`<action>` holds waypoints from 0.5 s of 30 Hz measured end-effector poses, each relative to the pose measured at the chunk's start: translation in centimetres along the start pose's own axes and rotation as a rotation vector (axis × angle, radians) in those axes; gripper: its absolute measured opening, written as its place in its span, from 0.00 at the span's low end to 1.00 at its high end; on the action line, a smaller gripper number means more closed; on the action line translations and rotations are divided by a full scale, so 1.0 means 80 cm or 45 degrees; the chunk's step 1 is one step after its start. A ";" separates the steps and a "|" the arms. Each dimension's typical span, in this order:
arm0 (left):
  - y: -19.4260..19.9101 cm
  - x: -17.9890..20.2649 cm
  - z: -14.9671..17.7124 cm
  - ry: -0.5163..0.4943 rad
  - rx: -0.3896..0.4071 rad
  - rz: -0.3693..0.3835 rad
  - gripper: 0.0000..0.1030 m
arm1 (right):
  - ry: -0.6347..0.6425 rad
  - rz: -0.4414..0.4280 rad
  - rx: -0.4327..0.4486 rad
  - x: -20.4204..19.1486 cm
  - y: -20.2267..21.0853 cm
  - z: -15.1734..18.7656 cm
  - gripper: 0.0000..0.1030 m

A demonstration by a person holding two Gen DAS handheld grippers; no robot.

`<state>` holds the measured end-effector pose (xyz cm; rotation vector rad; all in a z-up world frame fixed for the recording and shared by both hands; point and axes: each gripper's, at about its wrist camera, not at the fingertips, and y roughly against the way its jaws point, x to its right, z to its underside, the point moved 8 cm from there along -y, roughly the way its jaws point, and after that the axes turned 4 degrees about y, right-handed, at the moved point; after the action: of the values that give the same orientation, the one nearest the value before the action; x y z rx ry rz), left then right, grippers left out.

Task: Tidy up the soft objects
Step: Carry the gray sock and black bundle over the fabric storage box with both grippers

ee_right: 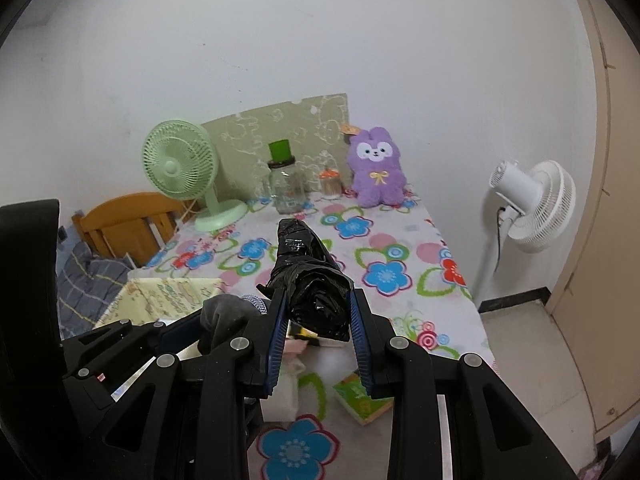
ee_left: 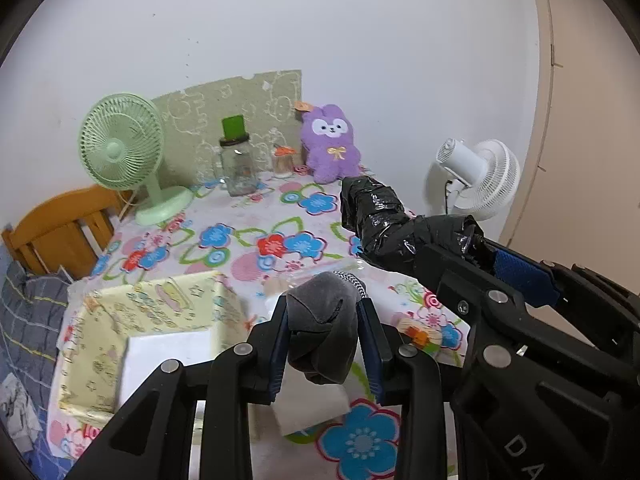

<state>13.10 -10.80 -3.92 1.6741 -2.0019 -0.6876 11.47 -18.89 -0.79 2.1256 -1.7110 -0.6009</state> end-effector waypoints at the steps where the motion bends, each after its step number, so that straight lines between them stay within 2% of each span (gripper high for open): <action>1: 0.003 -0.004 -0.002 -0.003 0.004 -0.009 0.32 | 0.002 -0.002 0.003 -0.003 0.000 -0.002 0.33; 15: 0.022 -0.061 -0.012 -0.012 0.048 -0.068 0.32 | 0.050 -0.086 -0.005 -0.063 -0.013 -0.020 0.33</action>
<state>13.17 -5.86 -2.19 1.7548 -1.9950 -0.6809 12.28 -13.74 0.61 2.1850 -1.6222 -0.5772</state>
